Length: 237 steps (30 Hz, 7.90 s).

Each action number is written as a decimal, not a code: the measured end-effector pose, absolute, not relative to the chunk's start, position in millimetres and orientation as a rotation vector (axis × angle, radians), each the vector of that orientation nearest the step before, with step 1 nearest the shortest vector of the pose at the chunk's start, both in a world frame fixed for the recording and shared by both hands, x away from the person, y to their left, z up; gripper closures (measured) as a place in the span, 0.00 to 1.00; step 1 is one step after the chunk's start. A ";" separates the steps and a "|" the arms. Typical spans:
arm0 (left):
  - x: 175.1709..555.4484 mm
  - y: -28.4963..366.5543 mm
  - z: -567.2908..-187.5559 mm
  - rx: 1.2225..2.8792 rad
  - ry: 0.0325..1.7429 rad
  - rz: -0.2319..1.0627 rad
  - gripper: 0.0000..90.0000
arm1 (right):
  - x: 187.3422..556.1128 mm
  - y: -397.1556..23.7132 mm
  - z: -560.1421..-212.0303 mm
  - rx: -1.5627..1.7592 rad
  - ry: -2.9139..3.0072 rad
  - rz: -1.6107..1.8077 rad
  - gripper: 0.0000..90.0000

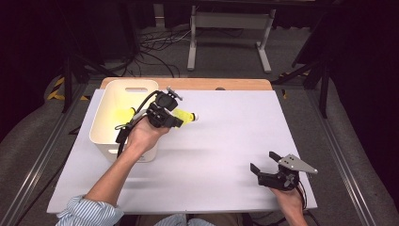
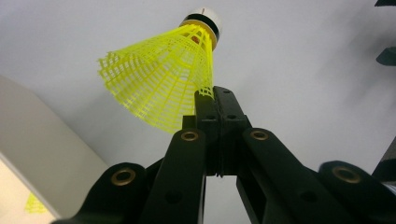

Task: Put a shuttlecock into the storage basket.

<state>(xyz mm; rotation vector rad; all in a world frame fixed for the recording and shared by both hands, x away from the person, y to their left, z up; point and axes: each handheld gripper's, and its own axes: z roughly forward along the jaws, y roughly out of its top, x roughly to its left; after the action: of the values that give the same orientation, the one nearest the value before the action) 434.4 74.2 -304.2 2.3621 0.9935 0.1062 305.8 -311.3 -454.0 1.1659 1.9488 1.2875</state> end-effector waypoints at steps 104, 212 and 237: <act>444.8 181.2 -285.5 2.171 1.305 0.303 1.00 | 303.8 -312.5 -456.2 1.159 1.951 1.293 0.11; 497.2 182.0 -338.1 2.195 1.524 0.213 0.53 | 304.6 -313.4 -454.9 1.143 1.943 1.308 0.11; 474.8 187.5 -315.5 2.186 1.466 0.301 0.43 | 304.5 -313.0 -454.8 1.143 1.944 1.306 0.11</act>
<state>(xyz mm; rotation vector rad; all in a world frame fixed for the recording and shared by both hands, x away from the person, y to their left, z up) 474.8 187.5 -315.5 2.1857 1.4664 0.3011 304.5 -313.0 -454.8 1.1427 1.9442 1.3060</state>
